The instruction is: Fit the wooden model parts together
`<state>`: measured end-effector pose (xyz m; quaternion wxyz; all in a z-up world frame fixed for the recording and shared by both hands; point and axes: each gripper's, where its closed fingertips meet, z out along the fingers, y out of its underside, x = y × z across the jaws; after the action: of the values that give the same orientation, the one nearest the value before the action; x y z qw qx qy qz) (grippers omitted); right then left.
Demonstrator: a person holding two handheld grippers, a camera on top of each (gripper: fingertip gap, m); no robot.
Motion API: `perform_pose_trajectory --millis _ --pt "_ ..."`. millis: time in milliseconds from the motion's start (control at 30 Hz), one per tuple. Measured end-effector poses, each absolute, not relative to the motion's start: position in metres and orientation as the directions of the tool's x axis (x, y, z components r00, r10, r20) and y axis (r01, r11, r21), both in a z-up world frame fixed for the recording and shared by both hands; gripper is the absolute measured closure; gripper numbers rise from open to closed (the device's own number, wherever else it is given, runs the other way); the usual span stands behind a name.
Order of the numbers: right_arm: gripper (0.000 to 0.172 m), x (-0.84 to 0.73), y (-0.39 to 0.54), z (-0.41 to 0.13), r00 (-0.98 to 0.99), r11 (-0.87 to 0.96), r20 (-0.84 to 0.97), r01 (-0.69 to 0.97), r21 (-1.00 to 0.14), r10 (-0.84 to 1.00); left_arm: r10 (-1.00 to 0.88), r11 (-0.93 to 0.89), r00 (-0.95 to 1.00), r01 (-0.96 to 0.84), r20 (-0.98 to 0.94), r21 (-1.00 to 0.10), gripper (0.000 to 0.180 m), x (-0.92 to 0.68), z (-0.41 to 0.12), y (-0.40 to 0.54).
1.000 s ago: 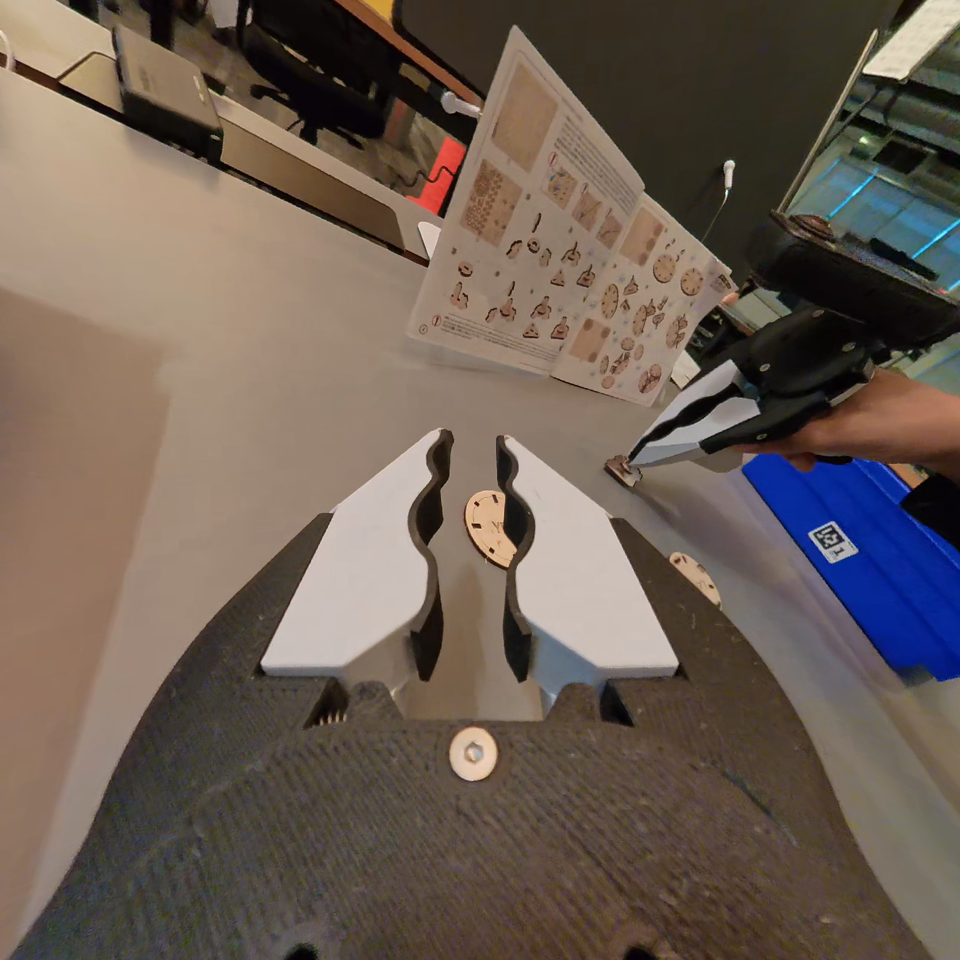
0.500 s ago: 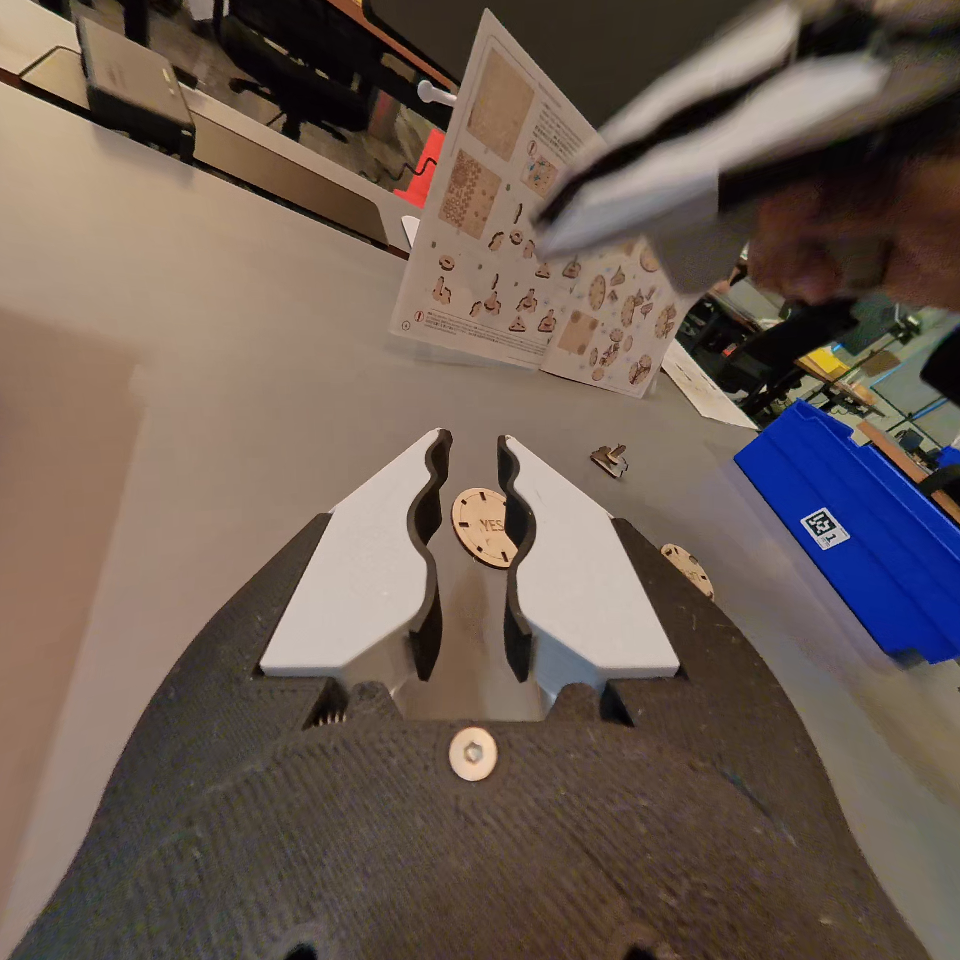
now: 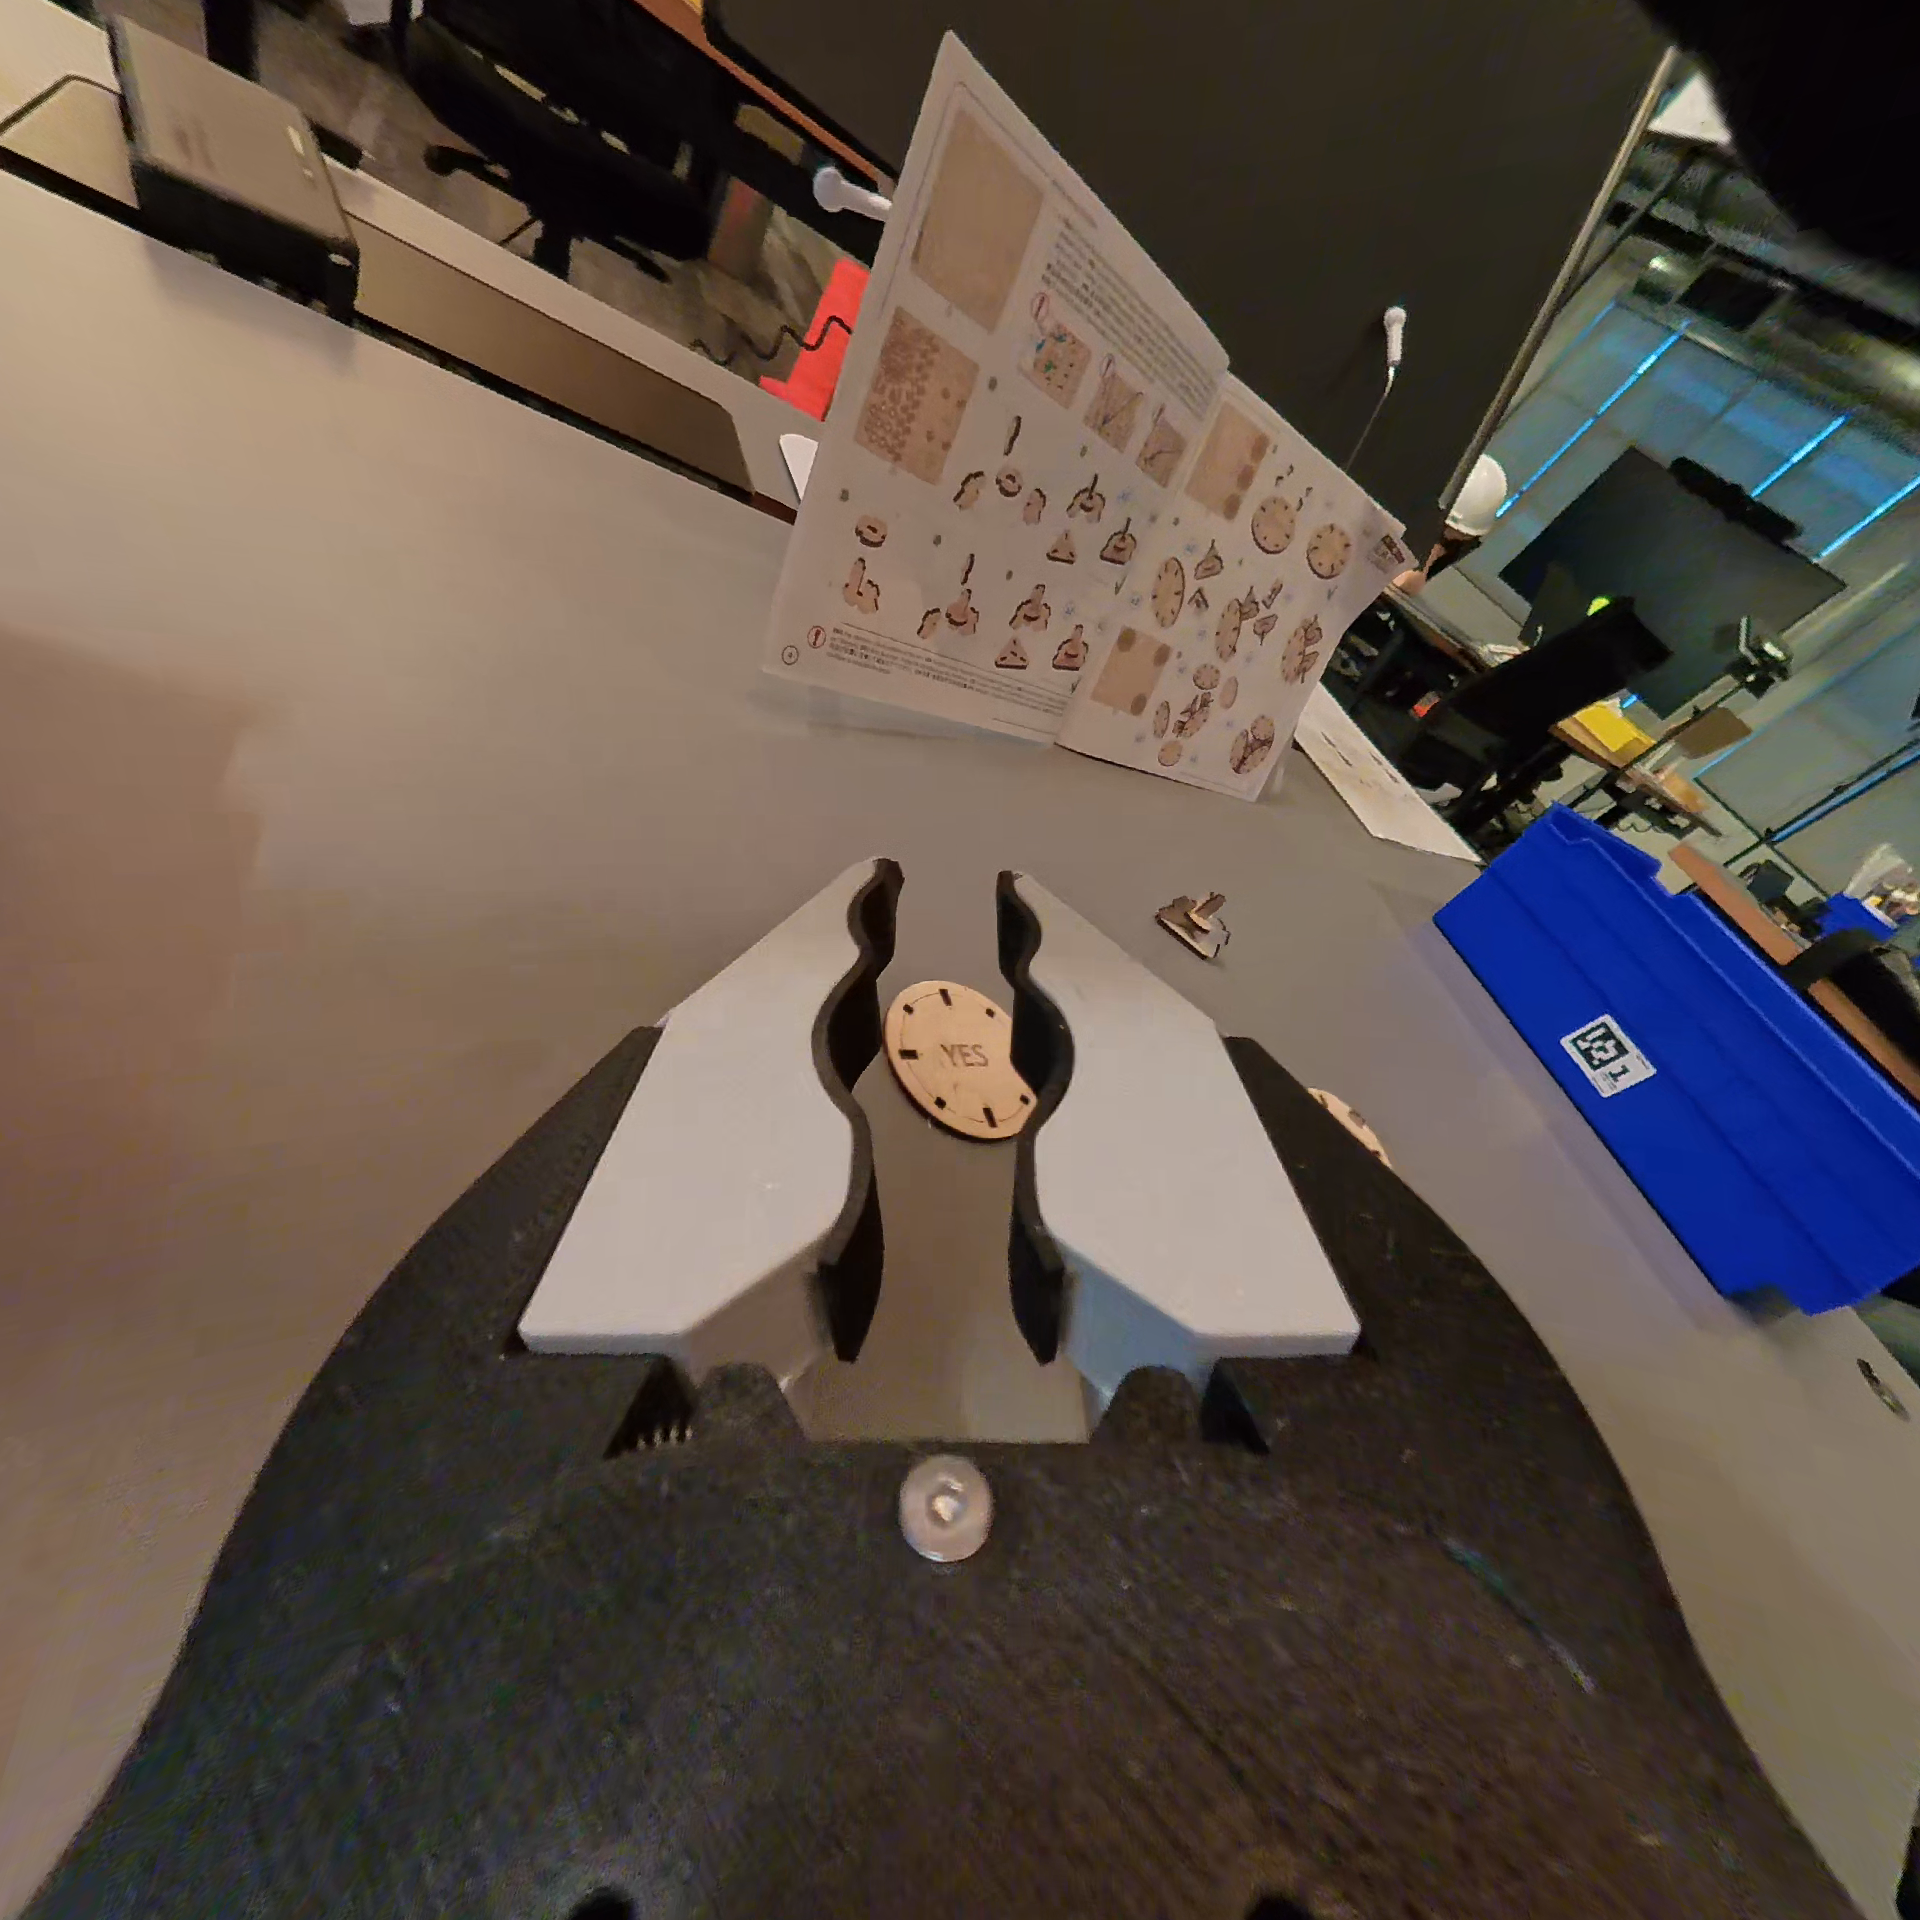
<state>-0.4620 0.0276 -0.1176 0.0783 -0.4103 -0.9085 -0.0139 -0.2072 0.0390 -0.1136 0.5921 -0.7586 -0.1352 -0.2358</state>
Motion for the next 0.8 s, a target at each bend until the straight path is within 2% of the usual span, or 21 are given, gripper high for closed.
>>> perform_pose_trajectory --millis 100,167,467,667,800 --pt "0.152 -0.464 0.043 -0.137 -0.678 0.668 0.147 0.735 0.116 0.72 -0.087 -0.261 0.837 0.504 0.54 -0.823 0.163 -0.206 -0.112 0.039" --pt "0.152 -0.465 0.049 -0.147 -0.703 0.679 0.155 0.711 0.18 0.694 -0.094 -0.262 0.828 0.515 0.553 -0.816 0.163 -0.206 -0.111 0.039" --pt "0.145 -0.462 0.064 -0.171 -0.726 0.655 0.174 0.68 0.33 0.665 -0.099 -0.264 0.818 0.527 0.566 -0.808 0.162 -0.205 -0.11 0.039" --pt "0.153 -0.457 0.063 -0.168 -0.74 0.666 0.2 0.668 0.332 0.643 -0.097 -0.267 0.821 0.523 0.563 -0.809 0.162 -0.205 -0.111 0.04" --pt "0.154 -0.459 0.054 -0.15 -0.731 0.692 0.237 0.683 0.234 0.64 -0.098 -0.268 0.816 0.529 0.569 -0.805 0.162 -0.205 -0.111 0.04"
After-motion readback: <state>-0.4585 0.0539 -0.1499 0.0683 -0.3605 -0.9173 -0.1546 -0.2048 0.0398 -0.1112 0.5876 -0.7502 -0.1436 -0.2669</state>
